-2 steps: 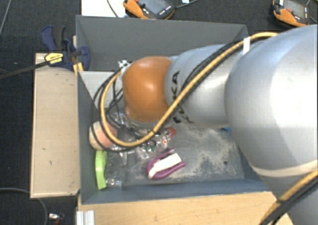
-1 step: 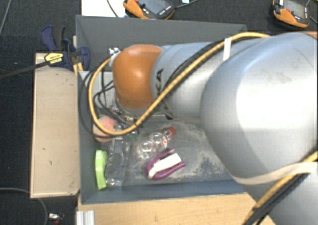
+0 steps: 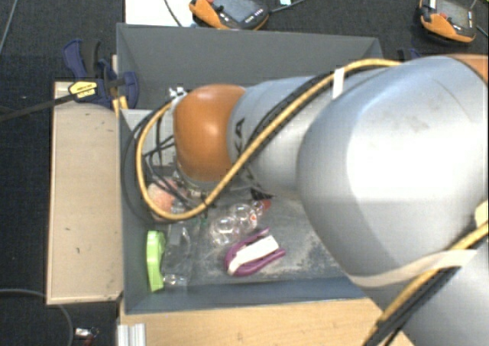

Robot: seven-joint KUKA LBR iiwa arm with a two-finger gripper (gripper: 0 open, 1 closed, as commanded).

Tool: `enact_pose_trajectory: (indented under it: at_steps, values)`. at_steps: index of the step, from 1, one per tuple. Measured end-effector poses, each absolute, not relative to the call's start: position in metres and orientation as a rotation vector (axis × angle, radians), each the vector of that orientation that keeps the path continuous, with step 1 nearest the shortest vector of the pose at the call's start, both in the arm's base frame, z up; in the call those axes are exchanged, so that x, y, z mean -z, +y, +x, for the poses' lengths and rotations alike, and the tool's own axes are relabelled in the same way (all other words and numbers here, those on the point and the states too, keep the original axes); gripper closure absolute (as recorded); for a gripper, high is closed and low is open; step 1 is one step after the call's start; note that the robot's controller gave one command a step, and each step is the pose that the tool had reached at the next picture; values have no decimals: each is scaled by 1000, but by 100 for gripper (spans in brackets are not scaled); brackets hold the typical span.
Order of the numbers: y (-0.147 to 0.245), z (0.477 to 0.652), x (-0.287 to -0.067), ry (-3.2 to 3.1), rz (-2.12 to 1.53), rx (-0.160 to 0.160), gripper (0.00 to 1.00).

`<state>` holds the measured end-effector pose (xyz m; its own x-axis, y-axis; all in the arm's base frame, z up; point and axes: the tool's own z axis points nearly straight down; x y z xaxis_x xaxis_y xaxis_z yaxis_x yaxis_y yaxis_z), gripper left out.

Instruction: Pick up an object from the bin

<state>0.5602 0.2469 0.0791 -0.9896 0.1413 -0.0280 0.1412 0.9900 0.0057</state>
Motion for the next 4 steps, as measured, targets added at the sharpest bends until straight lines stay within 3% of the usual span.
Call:
enact_pose_trajectory:
  at_steps: [1,2,3,4]
  values:
    - [250,583,-76,3115,-54,28,100]
    - [250,583,-76,3115,-53,28,100]
    - [249,582,-91,3116,-49,28,100]
    - [252,584,-128,3107,-50,18,100]
